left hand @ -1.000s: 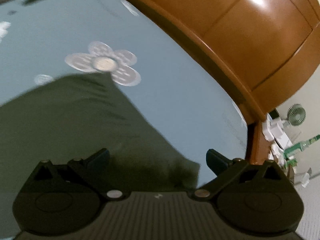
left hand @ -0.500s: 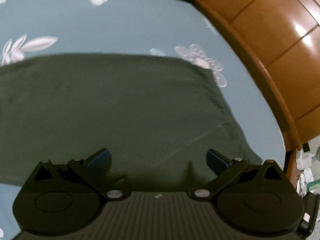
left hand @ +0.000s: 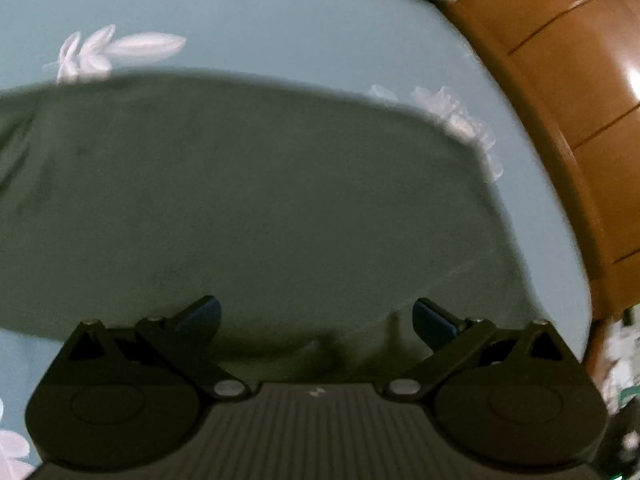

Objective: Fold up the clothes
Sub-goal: 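Smooth the sweatpants flat with the left tool beside the right tool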

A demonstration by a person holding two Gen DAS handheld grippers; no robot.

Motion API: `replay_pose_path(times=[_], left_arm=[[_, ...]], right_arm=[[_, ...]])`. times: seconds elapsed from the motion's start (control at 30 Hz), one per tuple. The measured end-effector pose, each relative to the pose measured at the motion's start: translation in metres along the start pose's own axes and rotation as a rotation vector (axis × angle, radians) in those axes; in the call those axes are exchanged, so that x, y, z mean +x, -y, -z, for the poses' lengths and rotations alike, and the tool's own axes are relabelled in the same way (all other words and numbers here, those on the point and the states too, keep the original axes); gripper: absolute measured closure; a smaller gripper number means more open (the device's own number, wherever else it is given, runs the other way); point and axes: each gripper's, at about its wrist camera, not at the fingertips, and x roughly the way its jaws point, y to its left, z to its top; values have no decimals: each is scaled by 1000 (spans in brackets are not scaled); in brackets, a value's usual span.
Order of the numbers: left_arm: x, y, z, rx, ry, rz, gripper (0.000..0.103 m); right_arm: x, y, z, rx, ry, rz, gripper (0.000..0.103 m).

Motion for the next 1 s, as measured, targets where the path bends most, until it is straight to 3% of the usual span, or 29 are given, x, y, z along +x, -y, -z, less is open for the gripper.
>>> replay_pose_path(times=[0.07,0.17,0.3,0.43,0.57,0.63,0.7,0.8,0.9,1.0], left_arm=[[-7,4,2,4,3,9,2],[-26,16,7,1,16,128,1],[-22,30,26,2,-78,237,1],[2,22,31,11,-120,156,2],[-10,11,17,-6,-22,99,3],[-24,15,15,-7,-13,136,2],[-32,17,18,-17,-40,190,2],[-30,19,31,-6,-103,210,2],[-18,12,41,-10,-155,137,2],[-21,1,41,-45,-128,77,3]], right_arm=[[-3,2,-1,13,14,-9,0],[-7,5,-2,32,34,-23,0],[-13,10,-4,57,62,-41,0],[-10,8,-5,66,56,-44,0],[-9,6,-4,64,56,-56,0],[-8,5,-4,62,52,-54,0],[-7,5,-4,59,49,-51,0],[-6,7,-4,77,45,-52,0],[-6,9,-4,95,41,-52,0],[-6,10,-4,112,37,-52,0]])
